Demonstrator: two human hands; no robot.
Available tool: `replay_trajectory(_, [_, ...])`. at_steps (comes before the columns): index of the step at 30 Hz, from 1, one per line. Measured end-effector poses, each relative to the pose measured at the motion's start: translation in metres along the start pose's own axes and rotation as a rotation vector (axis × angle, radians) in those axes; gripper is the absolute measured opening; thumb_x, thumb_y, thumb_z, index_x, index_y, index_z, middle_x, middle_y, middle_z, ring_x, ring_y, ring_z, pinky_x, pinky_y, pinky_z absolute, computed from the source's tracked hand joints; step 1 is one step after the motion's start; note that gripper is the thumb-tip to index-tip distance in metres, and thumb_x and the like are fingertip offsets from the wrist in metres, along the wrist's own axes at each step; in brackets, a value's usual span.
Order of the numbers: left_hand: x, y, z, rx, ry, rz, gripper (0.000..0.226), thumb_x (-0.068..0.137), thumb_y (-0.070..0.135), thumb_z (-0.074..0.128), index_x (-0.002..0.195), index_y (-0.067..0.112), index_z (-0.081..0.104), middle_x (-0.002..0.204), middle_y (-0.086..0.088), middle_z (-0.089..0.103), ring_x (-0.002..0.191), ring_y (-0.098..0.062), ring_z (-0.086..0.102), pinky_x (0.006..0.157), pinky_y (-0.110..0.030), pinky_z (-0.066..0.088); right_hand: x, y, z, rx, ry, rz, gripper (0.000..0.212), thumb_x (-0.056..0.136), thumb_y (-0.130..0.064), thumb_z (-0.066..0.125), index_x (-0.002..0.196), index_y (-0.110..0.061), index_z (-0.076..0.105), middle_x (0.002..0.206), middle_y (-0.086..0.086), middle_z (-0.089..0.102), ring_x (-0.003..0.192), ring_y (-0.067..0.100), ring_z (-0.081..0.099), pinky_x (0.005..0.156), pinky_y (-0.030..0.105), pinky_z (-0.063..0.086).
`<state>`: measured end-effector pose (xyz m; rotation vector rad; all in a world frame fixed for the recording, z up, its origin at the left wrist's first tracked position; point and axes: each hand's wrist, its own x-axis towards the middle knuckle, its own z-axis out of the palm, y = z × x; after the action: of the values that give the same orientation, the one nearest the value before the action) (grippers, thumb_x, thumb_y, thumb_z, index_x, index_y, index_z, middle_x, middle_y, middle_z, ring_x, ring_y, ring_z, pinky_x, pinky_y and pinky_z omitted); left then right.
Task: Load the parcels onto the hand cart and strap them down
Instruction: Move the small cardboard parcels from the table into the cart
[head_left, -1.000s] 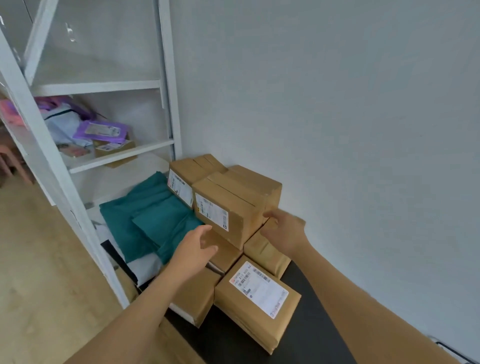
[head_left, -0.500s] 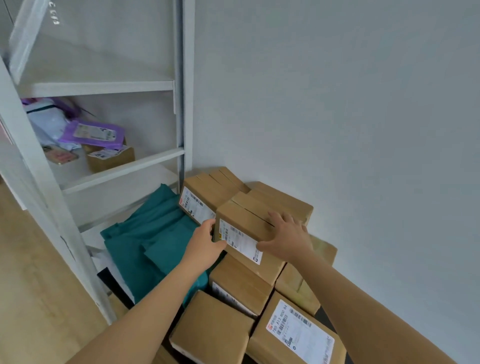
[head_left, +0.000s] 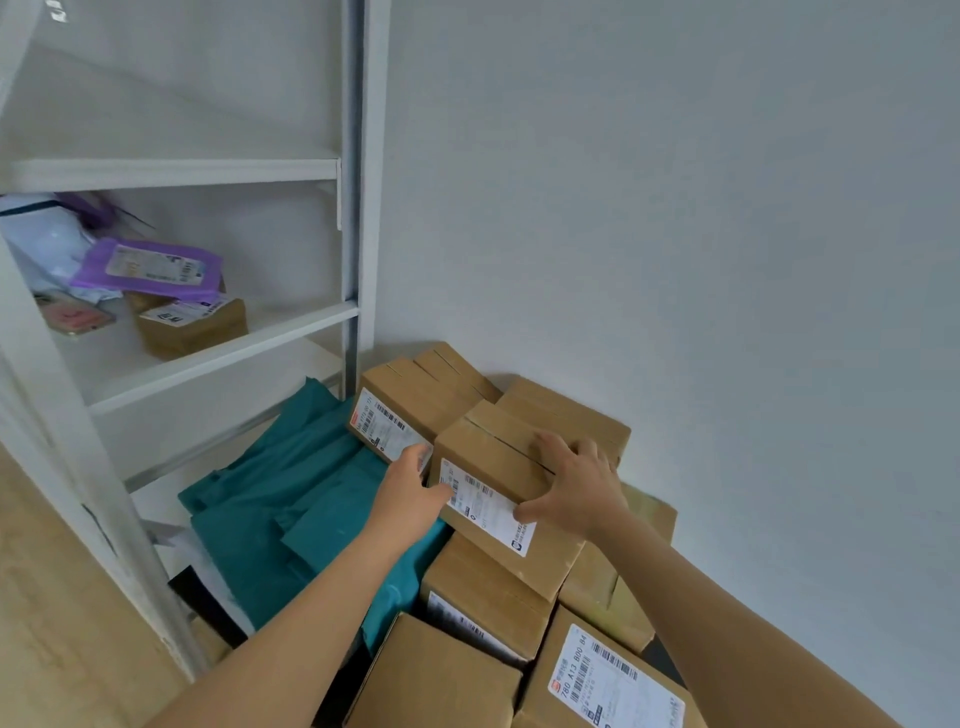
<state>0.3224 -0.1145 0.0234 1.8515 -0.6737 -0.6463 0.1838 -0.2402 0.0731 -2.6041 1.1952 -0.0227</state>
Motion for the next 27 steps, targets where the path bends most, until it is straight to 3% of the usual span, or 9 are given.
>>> replay_trajectory(4, [0.001, 0.007, 0.003, -0.155, 0.14, -0.017, 0.043, 0.091, 0.009, 0.055, 0.132, 0.017, 0.045, 0.131, -0.003, 0.052, 0.113, -0.017, 0.053, 0.092, -0.033, 0.047, -0.005, -0.003, -0.006, 0.056, 0.011, 0.001, 0.092, 0.064, -0.046, 0.073, 0.142, -0.036, 0.026, 0.127, 0.007, 0.037, 0.124, 0.027, 0.033, 0.105, 0.039, 0.035])
replay_trajectory(10, [-0.005, 0.02, 0.007, -0.265, 0.272, 0.005, 0.038, 0.092, 0.012, 0.054, 0.129, 0.017, 0.048, 0.121, 0.0, 0.054, 0.097, -0.011, 0.05, 0.068, -0.018, 0.039, -0.013, -0.001, -0.026, 0.144, 0.007, 0.026, 0.088, 0.063, -0.047, 0.074, 0.139, -0.039, 0.03, 0.128, 0.007, 0.039, 0.122, 0.027, 0.038, 0.101, 0.042, 0.041])
replay_trajectory(13, [-0.013, 0.026, 0.009, -0.336, 0.28, -0.009, 0.041, 0.092, 0.02, 0.057, 0.131, 0.017, 0.045, 0.124, -0.001, 0.051, 0.103, -0.012, 0.048, 0.081, -0.026, 0.04, -0.019, 0.005, -0.037, 0.274, 0.023, 0.063, 0.08, 0.061, -0.047, 0.074, 0.133, -0.037, 0.04, 0.128, 0.004, 0.046, 0.117, 0.024, 0.044, 0.094, 0.038, 0.047])
replay_trajectory(18, [-0.022, 0.036, 0.019, -0.524, 0.196, -0.073, 0.052, 0.09, 0.034, 0.057, 0.136, 0.019, 0.037, 0.135, -0.005, 0.049, 0.119, -0.022, 0.049, 0.103, -0.043, 0.041, -0.038, 0.02, -0.055, 0.56, 0.059, 0.175, 0.063, 0.071, -0.038, 0.075, 0.127, -0.032, 0.047, 0.117, -0.002, 0.051, 0.104, 0.018, 0.052, 0.068, 0.022, 0.042])
replay_trajectory(22, [-0.033, 0.043, 0.033, -0.662, 0.129, -0.103, 0.052, 0.092, 0.031, 0.056, 0.139, 0.019, 0.035, 0.128, 0.002, 0.047, 0.12, -0.021, 0.047, 0.104, -0.044, 0.041, -0.056, 0.038, -0.055, 0.798, 0.089, 0.287, 0.055, 0.071, -0.038, 0.075, 0.121, -0.03, 0.054, 0.114, -0.001, 0.058, 0.101, 0.018, 0.058, 0.076, 0.028, 0.048])
replay_trajectory(25, [-0.042, 0.046, 0.05, -0.737, -0.085, -0.147, 0.026, 0.093, 0.036, 0.052, 0.117, 0.026, 0.055, 0.118, 0.0, 0.061, 0.108, -0.018, 0.056, 0.097, -0.041, 0.045, -0.069, 0.051, -0.051, 0.968, 0.092, 0.351, 0.052, 0.069, -0.039, 0.076, 0.117, -0.027, 0.059, 0.11, -0.001, 0.064, 0.096, 0.016, 0.061, 0.079, 0.032, 0.052])
replay_trajectory(27, [-0.051, 0.051, 0.061, -0.76, -0.233, -0.193, 0.035, 0.09, 0.045, 0.053, 0.122, 0.03, 0.054, 0.116, -0.001, 0.064, 0.108, -0.02, 0.058, 0.092, -0.04, 0.046, -0.079, 0.06, -0.049, 1.022, 0.093, 0.373, 0.05, 0.069, -0.039, 0.075, 0.115, -0.026, 0.06, 0.109, 0.0, 0.066, 0.096, 0.016, 0.062, 0.078, 0.032, 0.053])
